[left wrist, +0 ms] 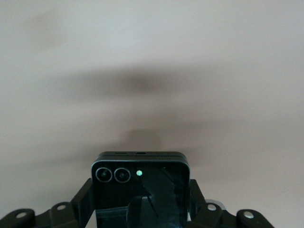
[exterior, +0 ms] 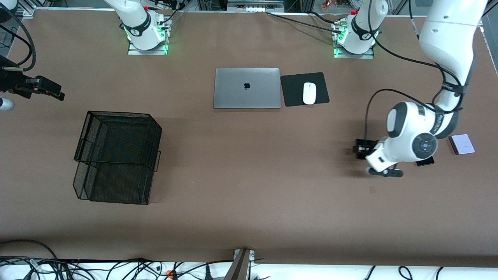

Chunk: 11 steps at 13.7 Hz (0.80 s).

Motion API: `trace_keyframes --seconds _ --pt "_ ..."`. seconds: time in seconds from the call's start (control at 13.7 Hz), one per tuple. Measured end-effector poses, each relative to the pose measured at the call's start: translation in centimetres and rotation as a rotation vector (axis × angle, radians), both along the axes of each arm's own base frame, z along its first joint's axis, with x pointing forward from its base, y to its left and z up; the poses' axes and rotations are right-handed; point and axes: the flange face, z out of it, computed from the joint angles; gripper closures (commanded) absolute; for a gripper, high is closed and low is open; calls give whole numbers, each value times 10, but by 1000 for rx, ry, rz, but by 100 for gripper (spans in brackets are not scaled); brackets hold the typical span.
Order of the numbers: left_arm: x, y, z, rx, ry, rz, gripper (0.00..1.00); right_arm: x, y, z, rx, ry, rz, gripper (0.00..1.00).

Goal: Place phones with both arms
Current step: 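Carry the flip phone to the table middle and release it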

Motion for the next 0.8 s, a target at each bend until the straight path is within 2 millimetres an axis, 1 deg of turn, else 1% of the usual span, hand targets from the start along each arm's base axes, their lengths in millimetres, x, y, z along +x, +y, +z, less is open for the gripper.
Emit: trace_keyframes --seconds 0.07,0.15,0.22,0.29,0.36,0.44,0.51,0.58,0.66,0.73,0.8 --pt "-1 -45 9 -23 -8 -31 69 0 0 0 0 1 0 0" --pt "-8 -96 11 -46 -4 -40 68 0 0 -1 0 1 0 0" --pt "-19 -150 4 -61 9 -33 68 1 0 -1 0 1 0 0" --pt "-31 -201 -7 -73 13 -12 66 1 0 -1 0 1 0 0" --pt "-44 -251 -22 -88 1 29 65 1 0 -1 0 0 0 0" --pt "-61 -298 -38 -110 -26 82 52 1 0 -1 0 -2 0 0" --pt "-80 -337 -54 -131 -51 126 1 1 0 -1 0 -3 0 0" --pt "-96 -365 -66 -147 -65 156 0 1 0 -1 0 -3 0 0" --pt "-105 -380 -71 -155 -70 173 0 1 0 -2 0 -2 0 0" --pt "-105 -384 -68 -158 -73 187 0 2 0 -3 0 -1 0 0" --pt "-98 -379 -61 -156 -78 199 0 3 1 -4 0 1 2 0"
